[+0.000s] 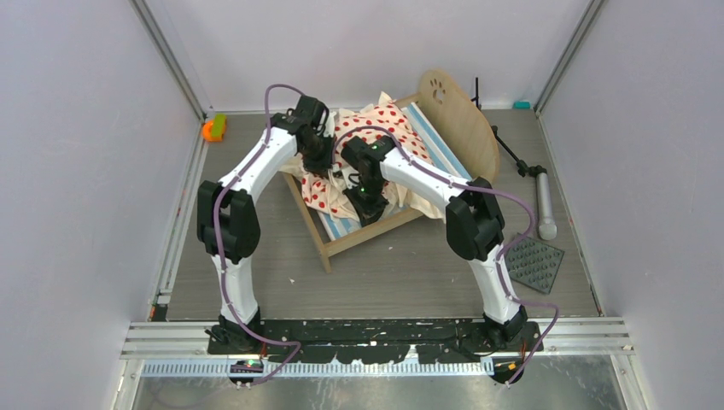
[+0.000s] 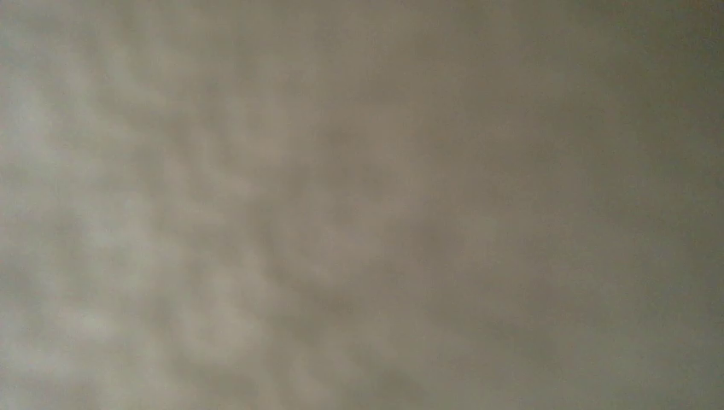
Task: Set up the pet bed
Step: Cross the ropes on the bed frame.
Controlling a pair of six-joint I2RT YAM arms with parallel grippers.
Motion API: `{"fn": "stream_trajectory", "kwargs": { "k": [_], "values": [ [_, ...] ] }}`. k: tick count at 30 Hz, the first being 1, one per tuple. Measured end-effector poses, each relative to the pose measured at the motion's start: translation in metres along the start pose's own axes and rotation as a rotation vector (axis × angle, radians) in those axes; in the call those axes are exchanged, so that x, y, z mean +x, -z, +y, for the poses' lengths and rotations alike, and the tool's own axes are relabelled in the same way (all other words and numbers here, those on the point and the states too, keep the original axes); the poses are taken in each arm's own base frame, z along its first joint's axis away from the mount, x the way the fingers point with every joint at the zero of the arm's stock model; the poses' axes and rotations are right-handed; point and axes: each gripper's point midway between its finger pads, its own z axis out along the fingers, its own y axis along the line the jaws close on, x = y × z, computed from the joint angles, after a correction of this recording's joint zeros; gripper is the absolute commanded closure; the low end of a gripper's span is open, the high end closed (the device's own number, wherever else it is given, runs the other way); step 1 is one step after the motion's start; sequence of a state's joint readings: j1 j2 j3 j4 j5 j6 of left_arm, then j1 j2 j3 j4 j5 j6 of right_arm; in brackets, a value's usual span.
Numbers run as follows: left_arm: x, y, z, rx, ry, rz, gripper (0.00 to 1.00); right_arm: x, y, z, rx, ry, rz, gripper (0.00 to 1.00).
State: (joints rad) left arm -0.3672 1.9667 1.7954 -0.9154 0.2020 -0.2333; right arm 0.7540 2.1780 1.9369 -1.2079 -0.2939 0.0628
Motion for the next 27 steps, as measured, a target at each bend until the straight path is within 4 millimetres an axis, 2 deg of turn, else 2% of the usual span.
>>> {"fn": "stream_trajectory", "kwargs": {
  "k": [8,20,24,27],
  "values": [
    [0.000,0.000,0.000,0.002,0.000,-0.001,1.00,0.000,0.001,-0.001,0.029,-0.017,-0.002,0.95],
    [-0.002,0.000,-0.002,0.010,0.009,-0.007,1.00,-0.002,0.013,-0.007,0.089,-0.033,-0.019,0.73],
    [-0.002,0.001,-0.004,0.016,0.016,-0.008,1.00,-0.003,0.027,-0.007,0.111,-0.049,-0.076,0.70],
    [-0.003,0.001,-0.006,0.022,0.016,-0.010,1.00,-0.006,0.046,-0.002,0.112,-0.049,-0.136,0.68]
  ]
}}
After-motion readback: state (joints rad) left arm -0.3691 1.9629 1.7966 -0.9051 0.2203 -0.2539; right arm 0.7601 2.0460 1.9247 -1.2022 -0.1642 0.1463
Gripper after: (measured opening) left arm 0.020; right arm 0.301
